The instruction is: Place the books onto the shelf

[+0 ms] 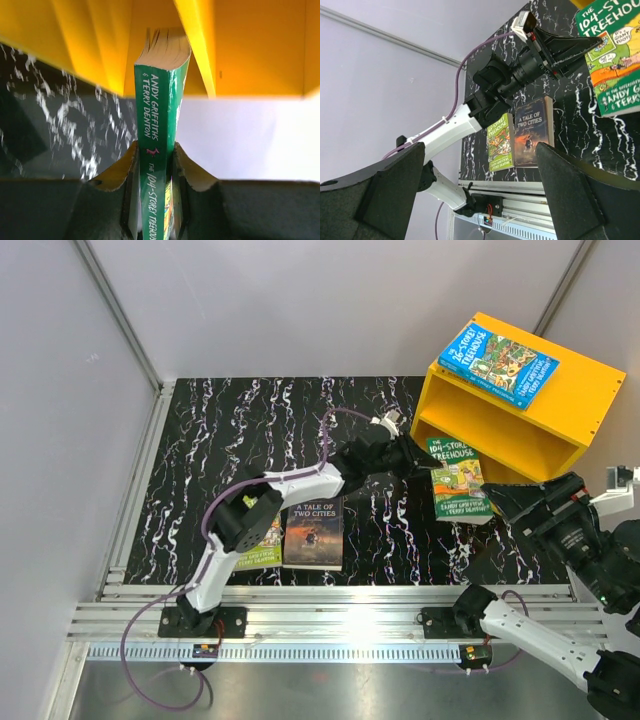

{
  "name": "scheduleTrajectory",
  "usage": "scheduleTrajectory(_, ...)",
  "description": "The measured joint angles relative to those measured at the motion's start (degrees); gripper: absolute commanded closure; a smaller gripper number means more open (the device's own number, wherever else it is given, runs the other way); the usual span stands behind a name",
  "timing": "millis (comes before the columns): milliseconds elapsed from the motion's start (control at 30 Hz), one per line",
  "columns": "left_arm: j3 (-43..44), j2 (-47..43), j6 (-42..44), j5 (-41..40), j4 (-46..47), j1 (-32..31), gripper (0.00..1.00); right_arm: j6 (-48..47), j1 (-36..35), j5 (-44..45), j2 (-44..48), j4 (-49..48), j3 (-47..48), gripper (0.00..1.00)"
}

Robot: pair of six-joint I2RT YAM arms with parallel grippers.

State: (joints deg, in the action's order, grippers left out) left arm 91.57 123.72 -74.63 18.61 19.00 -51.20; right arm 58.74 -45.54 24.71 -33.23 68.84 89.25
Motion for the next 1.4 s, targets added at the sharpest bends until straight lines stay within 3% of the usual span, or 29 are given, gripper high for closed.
scheduleTrajectory(200, 1.2, 5.9, -9.6, -10.5, 2.4, -0.9, 1.0, 0.0, 0.0, 1.8, 0.7, 2.9, 1.6, 0.0)
scheduleTrajectory(400, 8.0, 13.2, -13.9, -21.1, 1.2, -2.0, 1.0, -0.5, 0.0, 2.4, 0.7, 4.3, 3.2, 0.0)
scheduleTrajectory(767, 26.8, 17.0, -17.0, -39.3, -20.2, -5.2, 0.99, -1.1, 0.0, 2.3, 1.2, 4.0, 1.3, 0.0)
scheduleTrajectory(833, 28.9, 17.0, -19.0, -40.5, -25.3, -5.6, 0.86, -1.0, 0.0, 2.2, 1.2, 3.9, 0.5, 0.0)
scheduleTrajectory(933, 30.6, 17.3, -21.1, -41.0, -33.0, -5.7, 0.56, -1.0, 0.0, 2.1, 1.2, 3.9, -0.3, 0.0)
scheduleTrajectory(1033, 31.0, 18.3, -22.7, -40.7, -37.2, -5.7, 0.32, -1.0, 0.0, 2.1, 1.4, 3.8, -1.2, 0.0)
scheduleTrajectory(1133, 30.7, 19.7, -24.2, -40.0, -39.4, -5.7, 0.23, -0.8, 0.0, 1.9, 1.9, 3.9, -2.0, 0.0)
scheduleTrajectory(1400, 32.2, 21.6, -27.8, -39.3, -41.8, -5.5, 0.19, 0.5, 0.0, 1.5, 3.0, 4.0, -3.5, 0.0)
